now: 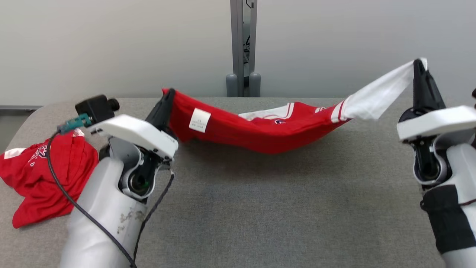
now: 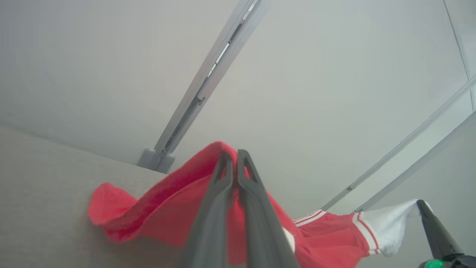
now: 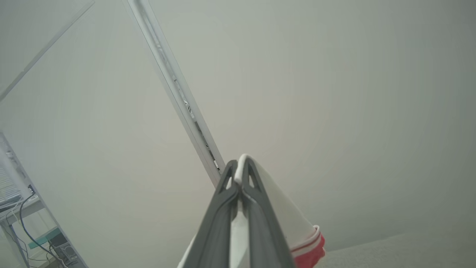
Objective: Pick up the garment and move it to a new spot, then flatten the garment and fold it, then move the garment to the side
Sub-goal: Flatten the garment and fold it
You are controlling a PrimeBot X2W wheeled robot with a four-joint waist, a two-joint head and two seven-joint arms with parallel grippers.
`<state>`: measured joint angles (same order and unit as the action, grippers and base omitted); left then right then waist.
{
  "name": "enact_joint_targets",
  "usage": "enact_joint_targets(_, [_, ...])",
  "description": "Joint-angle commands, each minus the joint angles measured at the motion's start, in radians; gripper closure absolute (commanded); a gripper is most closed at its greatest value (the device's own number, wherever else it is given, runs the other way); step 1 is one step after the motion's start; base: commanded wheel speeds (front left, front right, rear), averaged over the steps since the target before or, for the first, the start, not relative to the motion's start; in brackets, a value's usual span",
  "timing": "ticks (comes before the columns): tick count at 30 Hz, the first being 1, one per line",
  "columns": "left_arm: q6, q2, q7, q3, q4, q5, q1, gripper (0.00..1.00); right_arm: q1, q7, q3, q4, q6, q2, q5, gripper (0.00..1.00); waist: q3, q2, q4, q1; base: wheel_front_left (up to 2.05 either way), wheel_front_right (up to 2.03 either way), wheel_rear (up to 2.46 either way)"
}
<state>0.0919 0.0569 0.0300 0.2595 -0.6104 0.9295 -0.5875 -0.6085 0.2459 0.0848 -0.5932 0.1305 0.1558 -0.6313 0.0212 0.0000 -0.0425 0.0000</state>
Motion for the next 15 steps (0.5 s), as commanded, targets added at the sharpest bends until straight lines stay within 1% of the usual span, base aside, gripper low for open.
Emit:
enact_joint_targets(1, [-0.013,0.015,0.021,-0.011,0.023,0.010,-0.043,1.00,-0.047,-0.011,0.005,0.004,0.001,0.014,-0.029,1.00,0.010,0.0000,0.003,0.0000,0.00,0.00,0.00])
enact_joint_targets(4, [-0.040,0.019,0.045,-0.031,0.047,0.025,-0.100,1.00,-0.122,-0.029,0.004,0.007,0.001,0.026,-0.073,1.00,0.021,0.0000,0.007,0.0000,0.00,0.00,0.00])
enact_joint_targets(7, [-0.067,0.016,0.044,-0.059,0.053,0.042,-0.150,1.00,-0.189,-0.039,0.001,-0.015,0.001,0.036,-0.091,1.00,0.029,0.0000,0.015,0.0000,0.00,0.00,0.00])
enact_joint_targets(11, [-0.088,0.014,0.022,-0.077,0.048,0.047,-0.199,1.00,-0.260,-0.053,0.001,-0.056,0.001,0.032,-0.081,1.00,0.036,0.0000,0.023,0.0000,0.00,0.00,0.00])
enact_joint_targets(15, [-0.101,0.018,0.026,-0.073,0.033,0.040,-0.239,1.00,-0.318,-0.070,-0.004,-0.097,0.001,0.029,-0.050,1.00,0.027,0.0000,0.033,0.0000,0.00,0.00,0.00])
